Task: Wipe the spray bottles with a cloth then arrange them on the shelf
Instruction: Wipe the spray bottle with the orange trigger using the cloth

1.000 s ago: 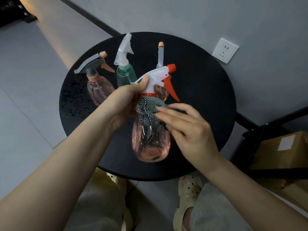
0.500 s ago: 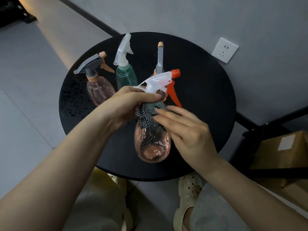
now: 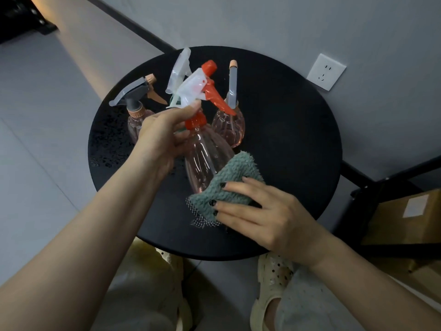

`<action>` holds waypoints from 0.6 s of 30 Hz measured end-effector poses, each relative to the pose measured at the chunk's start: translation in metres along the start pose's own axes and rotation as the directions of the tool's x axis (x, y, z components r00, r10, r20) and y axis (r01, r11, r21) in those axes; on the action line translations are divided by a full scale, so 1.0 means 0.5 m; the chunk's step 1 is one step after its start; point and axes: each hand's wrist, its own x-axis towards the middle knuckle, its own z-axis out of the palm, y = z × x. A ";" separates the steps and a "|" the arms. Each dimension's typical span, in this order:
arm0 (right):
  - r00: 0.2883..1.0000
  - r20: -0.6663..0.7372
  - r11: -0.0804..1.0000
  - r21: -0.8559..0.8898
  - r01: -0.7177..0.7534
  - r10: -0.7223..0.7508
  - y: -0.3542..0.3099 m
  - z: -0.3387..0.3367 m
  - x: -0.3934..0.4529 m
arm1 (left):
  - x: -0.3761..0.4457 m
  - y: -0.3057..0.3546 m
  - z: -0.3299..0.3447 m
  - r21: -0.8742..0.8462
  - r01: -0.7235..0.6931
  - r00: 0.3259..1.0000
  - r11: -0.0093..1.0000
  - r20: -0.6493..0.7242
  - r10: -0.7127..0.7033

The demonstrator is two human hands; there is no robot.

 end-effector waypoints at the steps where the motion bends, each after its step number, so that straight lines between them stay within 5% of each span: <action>1: 1.000 -0.011 1.000 -0.005 -0.011 0.011 0.002 -0.003 0.003 | 0.000 0.000 0.001 0.000 0.007 1.000 1.000 -0.006 -0.007; 6: 0.963 -0.154 0.969 0.142 -0.202 0.223 0.009 -0.015 0.029 | -0.005 -0.003 0.011 0.061 0.004 0.991 0.998 0.133 -0.012; 12: 0.802 -0.173 0.737 0.540 -0.407 0.571 0.018 -0.015 0.052 | -0.018 -0.007 0.028 -0.002 0.161 0.917 0.987 0.371 -0.149; 18: 0.812 -0.213 0.763 0.528 -0.373 0.544 0.000 -0.007 0.044 | -0.028 -0.004 0.033 -0.019 0.139 0.915 0.990 0.386 -0.121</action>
